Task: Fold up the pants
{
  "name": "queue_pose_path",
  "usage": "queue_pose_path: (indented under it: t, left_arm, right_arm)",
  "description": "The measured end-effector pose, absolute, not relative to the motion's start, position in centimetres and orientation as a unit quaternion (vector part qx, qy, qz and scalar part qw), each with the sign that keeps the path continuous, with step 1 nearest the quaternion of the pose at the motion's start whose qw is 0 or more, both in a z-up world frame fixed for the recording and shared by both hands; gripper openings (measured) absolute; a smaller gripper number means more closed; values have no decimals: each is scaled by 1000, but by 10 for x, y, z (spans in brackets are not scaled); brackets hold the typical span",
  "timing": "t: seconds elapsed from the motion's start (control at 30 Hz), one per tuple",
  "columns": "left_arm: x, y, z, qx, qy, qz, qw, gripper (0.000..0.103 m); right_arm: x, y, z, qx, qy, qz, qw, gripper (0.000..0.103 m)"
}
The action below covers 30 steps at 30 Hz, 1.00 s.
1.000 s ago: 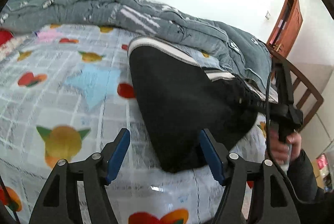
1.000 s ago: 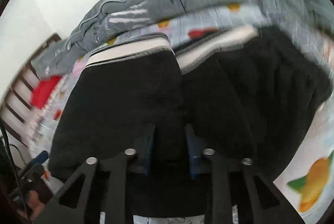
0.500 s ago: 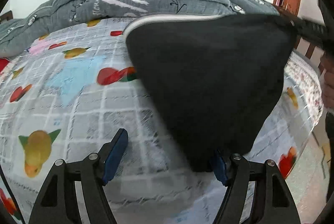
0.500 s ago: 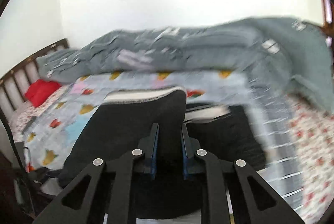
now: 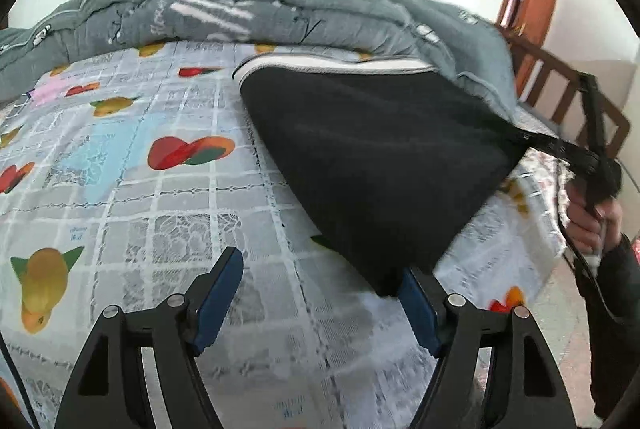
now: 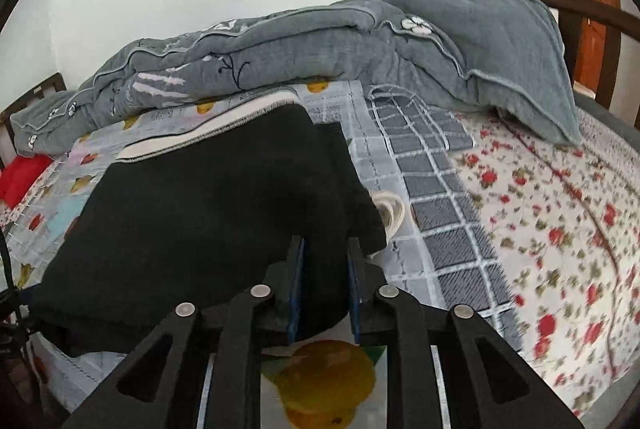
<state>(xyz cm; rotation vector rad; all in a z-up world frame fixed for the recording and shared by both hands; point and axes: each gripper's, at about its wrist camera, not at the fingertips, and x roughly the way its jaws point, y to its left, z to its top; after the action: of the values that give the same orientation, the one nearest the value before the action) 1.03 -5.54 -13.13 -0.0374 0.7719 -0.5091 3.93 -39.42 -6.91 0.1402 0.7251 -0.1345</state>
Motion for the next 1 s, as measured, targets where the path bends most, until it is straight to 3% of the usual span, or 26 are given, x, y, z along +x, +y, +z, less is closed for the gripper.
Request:
queue_pose_path:
  t: [0.17, 0.3, 0.37, 0.5, 0.57, 0.67, 0.73, 0.87, 1.0]
  left_arm:
    - [4, -54, -121, -25, 362, -252, 897, 74]
    - [12, -64, -107, -46, 349, -264, 898, 74]
    - [21, -70, -104, -54, 352, -265, 896, 74]
    - [52, -82, -118, -83, 388, -254, 882, 74]
    - [67, -84, -132, -107, 420, -249, 866, 73]
    - [82, -75, -148, -176, 431, -278, 840, 71]
    - [88, -75, -150, -186, 430, -280, 838, 61]
    - [95, -67, -148, -204, 416, -281, 840, 32]
    - [104, -44, -144, -208, 402, -270, 850, 27]
  right_arm:
    - [46, -396, -62, 63, 345, -75, 933, 39]
    - [60, -411, -71, 107, 369, -61, 921, 47]
    - [67, -418, -74, 128, 373, -57, 917, 55]
    - [85, -426, -91, 158, 407, -34, 899, 62]
    - [89, -425, -101, 148, 420, -36, 895, 75]
    - [90, -426, -110, 160, 425, -18, 891, 77]
    - [90, -426, -112, 164, 427, -17, 889, 77]
    - [87, -412, -101, 125, 418, -17, 900, 63]
    - [92, -393, -93, 122, 421, 3, 899, 56]
